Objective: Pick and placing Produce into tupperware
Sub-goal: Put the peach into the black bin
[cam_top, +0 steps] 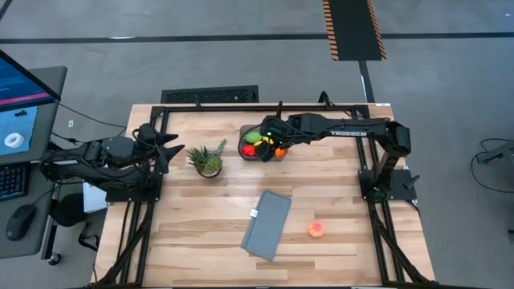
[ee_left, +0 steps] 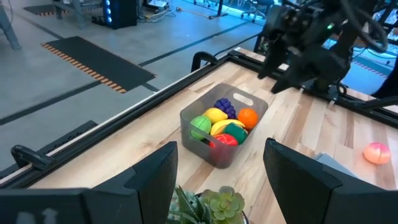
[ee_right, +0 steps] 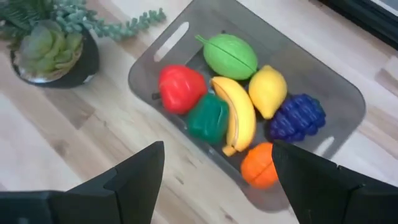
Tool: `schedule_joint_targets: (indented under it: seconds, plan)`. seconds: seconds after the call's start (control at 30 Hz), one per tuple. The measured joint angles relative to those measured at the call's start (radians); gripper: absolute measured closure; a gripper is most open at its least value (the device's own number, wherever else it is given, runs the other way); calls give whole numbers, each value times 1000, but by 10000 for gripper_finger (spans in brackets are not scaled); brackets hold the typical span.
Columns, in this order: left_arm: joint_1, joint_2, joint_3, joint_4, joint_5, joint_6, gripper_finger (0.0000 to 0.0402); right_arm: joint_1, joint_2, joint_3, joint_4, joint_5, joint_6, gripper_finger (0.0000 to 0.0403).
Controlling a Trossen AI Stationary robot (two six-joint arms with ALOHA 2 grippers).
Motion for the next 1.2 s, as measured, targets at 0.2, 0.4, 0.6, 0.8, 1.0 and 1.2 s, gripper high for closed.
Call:
schedule_joint_targets:
  seconds: [0.2, 0.4, 0.6, 0.8, 1.0, 1.2]
  plan:
    - [0, 0, 0, 0, 0, 0, 175, 48, -62, 0, -123, 33, -1, 83]
    - [0, 0, 0, 0, 0, -1, 175, 110, -106, 0, -247, 80, 24, 83]
    - [0, 0, 0, 0, 0, -1, 175, 170, -139, 0, -327, 85, 70, 83]
    - [0, 0, 0, 0, 0, -1, 175, 262, -174, -13, -393, 113, 181, 83]
    - [0, 0, 0, -1, 0, 0, 175, 400, -249, -126, -402, 129, 396, 91]
    - [0, 0, 0, -1, -14, 17, 175, 576, -320, -219, -400, 160, 677, 96]
